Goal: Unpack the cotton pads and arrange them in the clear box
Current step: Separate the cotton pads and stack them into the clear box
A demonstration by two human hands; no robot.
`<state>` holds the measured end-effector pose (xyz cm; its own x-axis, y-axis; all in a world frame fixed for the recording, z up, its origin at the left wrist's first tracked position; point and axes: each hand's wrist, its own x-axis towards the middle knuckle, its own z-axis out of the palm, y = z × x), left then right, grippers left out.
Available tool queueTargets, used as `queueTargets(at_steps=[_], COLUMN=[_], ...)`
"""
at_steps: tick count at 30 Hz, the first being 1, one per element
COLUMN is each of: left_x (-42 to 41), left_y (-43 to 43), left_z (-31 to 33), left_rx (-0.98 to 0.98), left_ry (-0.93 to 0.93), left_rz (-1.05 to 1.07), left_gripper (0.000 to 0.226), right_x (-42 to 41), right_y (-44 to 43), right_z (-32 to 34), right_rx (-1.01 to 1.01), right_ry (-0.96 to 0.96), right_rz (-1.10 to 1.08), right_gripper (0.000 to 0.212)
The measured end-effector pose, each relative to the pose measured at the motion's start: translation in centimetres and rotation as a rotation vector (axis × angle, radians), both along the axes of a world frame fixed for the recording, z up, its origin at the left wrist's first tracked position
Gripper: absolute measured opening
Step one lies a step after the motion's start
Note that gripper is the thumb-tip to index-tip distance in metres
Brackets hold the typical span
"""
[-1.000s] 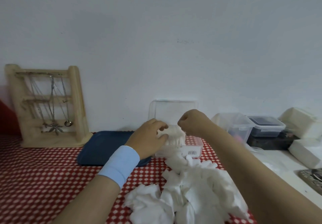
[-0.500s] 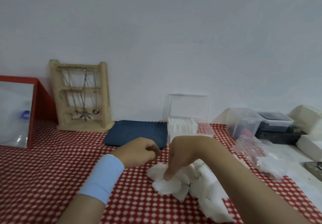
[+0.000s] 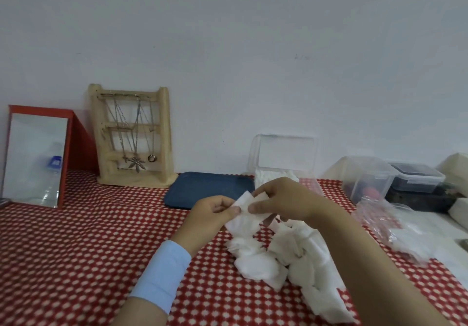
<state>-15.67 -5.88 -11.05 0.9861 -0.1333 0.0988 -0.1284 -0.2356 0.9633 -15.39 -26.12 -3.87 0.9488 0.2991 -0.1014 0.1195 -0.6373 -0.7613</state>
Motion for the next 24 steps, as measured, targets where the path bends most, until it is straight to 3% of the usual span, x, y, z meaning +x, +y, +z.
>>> queueTargets(at_steps=[6,10,14,19,24], left_x=[-0.5,-0.6,-0.8,-1.2,-0.9], left_y=[0.4,-0.2,0.4,0.7,-0.1], left_z=[0.2,0.8,0.5,0.7,0.7], left_rx=[-0.072,-0.216,-0.134,-0.021,-0.237], left_ry=[0.006,0.221,0.125,0.083,0.230], left_rz=[-0.030,0.073,0.015,-0.125,0.031], left_gripper=[0.018,0.031,0.010,0.035,0.016], right_x=[0.6,0.6,0.6,0.5,0.3], right_y=[-0.1,-0.2,0.1,0.7,1.1], right_z=[-0.8,-1.0,-1.1,-1.4,-1.4], right_rx=[0.184,0.190,0.203,0.181,0.182], right_ry=[0.032,0.037,0.015,-0.019,-0.048], right_rz=[-0.124,-0.103,-0.105,-0.120,-0.059], right_gripper=[0.018,0.020,0.017,0.016,0.017])
